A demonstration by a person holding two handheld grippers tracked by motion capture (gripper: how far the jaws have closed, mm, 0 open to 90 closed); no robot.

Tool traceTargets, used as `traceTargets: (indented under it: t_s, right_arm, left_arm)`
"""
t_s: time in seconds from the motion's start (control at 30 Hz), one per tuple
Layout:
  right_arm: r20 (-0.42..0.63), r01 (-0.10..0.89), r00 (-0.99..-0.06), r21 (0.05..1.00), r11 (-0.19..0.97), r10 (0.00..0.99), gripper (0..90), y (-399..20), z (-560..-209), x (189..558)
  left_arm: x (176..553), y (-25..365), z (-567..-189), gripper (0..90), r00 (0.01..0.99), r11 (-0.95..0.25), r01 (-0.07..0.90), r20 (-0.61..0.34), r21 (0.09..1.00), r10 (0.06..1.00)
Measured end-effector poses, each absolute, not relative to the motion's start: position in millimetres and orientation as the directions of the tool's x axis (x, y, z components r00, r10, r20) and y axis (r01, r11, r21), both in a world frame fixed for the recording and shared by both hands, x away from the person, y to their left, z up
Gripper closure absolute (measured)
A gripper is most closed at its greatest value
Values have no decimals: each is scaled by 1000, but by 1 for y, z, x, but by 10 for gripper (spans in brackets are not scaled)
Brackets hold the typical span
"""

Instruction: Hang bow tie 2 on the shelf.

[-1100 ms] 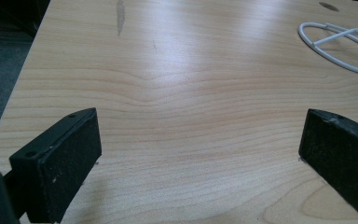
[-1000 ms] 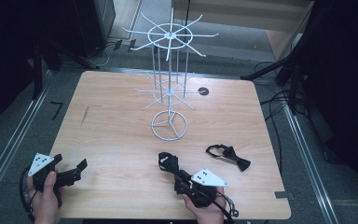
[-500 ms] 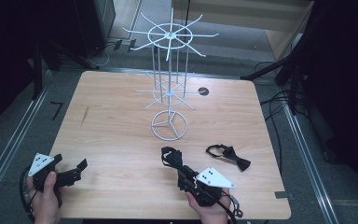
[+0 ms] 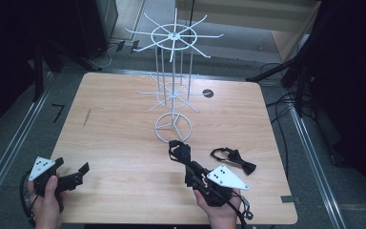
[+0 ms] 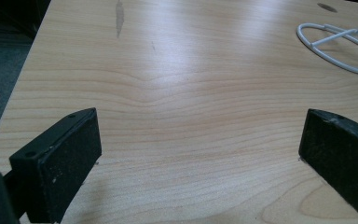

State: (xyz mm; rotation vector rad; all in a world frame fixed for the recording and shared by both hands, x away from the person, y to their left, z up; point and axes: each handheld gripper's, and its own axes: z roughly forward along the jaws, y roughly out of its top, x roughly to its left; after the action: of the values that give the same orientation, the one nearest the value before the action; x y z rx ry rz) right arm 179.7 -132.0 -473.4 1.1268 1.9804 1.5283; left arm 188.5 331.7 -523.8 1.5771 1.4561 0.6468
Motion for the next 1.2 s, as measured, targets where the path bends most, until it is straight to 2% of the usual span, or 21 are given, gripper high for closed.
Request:
traceTargets:
  t_s: [1.2]
  right_arm:
    - [122, 224, -612, 974, 23, 781, 721, -128, -422, 179]
  left_arm:
    - [189, 332, -524, 0, 181, 63, 517, -181, 854, 967]
